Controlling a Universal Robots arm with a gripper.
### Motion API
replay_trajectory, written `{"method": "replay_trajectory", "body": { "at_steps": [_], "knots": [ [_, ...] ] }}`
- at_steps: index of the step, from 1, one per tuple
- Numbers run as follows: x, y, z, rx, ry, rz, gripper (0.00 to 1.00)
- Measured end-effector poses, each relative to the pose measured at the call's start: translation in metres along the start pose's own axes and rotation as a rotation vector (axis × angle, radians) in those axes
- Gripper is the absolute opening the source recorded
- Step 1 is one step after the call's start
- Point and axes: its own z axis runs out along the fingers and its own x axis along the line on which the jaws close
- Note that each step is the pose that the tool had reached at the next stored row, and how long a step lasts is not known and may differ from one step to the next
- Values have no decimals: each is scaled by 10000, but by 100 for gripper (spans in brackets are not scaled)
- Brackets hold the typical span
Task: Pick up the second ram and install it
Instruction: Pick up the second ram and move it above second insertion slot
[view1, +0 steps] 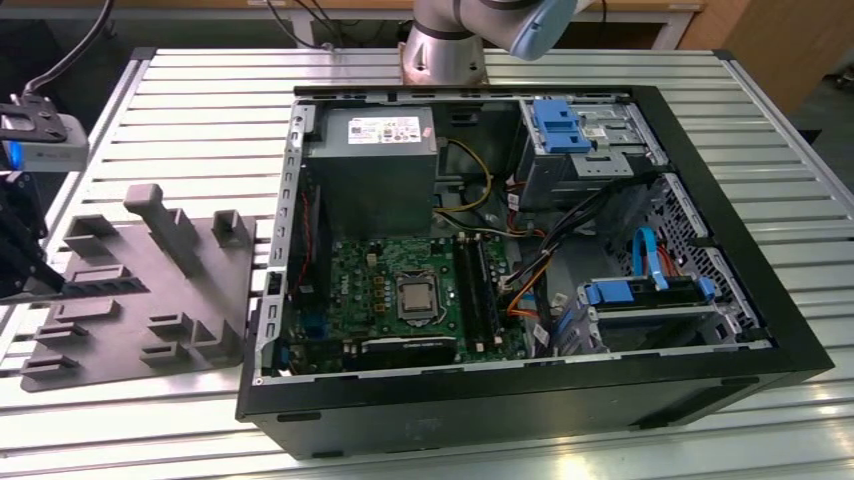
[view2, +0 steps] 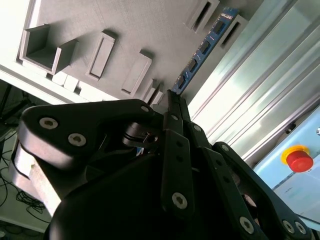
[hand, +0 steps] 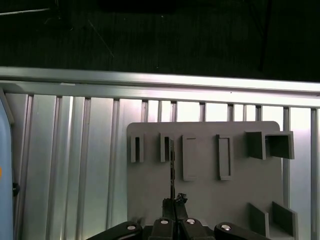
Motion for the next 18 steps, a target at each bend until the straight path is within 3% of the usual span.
{"method": "replay_trajectory", "body": {
  "at_steps": [18],
  "knots": [
    [-4, 7, -150, 0, -6, 0, 12]
  ]
}}
